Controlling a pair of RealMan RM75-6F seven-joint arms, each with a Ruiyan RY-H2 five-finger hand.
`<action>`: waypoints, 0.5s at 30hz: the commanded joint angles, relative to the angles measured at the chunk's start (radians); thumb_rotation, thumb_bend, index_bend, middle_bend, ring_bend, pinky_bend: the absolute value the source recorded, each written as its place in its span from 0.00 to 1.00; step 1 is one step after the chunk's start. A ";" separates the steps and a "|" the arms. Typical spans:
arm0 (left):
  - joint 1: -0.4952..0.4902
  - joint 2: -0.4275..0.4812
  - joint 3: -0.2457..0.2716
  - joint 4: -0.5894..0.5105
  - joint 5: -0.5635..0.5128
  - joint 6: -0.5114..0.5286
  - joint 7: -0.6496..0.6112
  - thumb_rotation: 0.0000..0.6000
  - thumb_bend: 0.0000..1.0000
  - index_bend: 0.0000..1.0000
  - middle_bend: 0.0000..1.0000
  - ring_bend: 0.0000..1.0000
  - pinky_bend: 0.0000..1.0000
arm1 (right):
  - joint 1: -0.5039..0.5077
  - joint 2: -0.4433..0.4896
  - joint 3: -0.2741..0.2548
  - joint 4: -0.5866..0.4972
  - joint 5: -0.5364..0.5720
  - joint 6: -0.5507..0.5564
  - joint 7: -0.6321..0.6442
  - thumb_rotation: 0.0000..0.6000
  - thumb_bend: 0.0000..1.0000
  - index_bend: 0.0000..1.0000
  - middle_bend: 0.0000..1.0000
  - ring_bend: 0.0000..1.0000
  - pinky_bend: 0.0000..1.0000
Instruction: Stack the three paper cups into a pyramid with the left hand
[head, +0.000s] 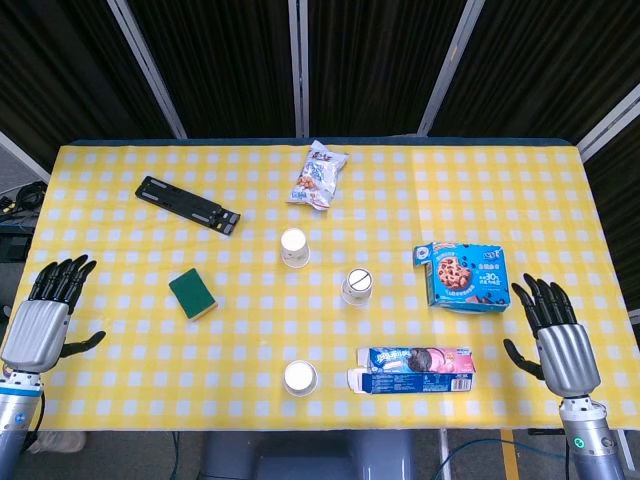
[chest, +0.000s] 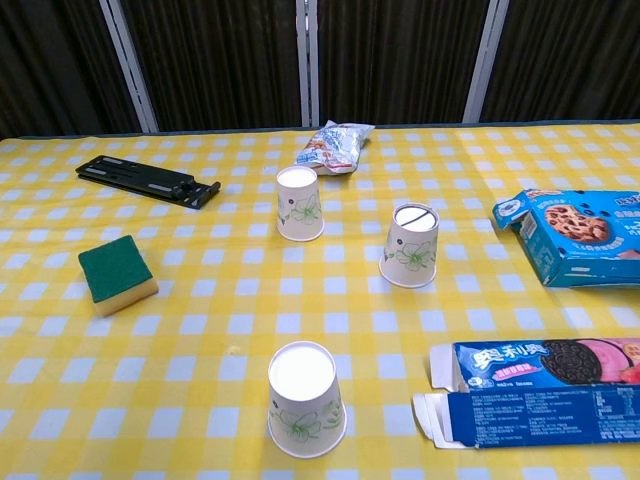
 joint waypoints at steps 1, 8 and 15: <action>0.000 0.000 0.000 -0.001 0.001 0.001 0.001 1.00 0.00 0.00 0.00 0.00 0.00 | 0.000 0.000 0.000 -0.001 0.000 0.000 0.000 1.00 0.20 0.01 0.00 0.00 0.00; 0.003 0.003 0.003 -0.005 0.006 0.006 0.002 1.00 0.00 0.00 0.00 0.00 0.00 | -0.001 0.003 -0.002 -0.003 -0.002 0.000 0.003 1.00 0.20 0.01 0.00 0.00 0.00; -0.001 0.001 0.001 -0.001 0.001 -0.003 0.000 1.00 0.00 0.00 0.00 0.00 0.00 | 0.001 0.004 0.001 -0.006 -0.001 -0.002 0.001 1.00 0.20 0.01 0.00 0.00 0.00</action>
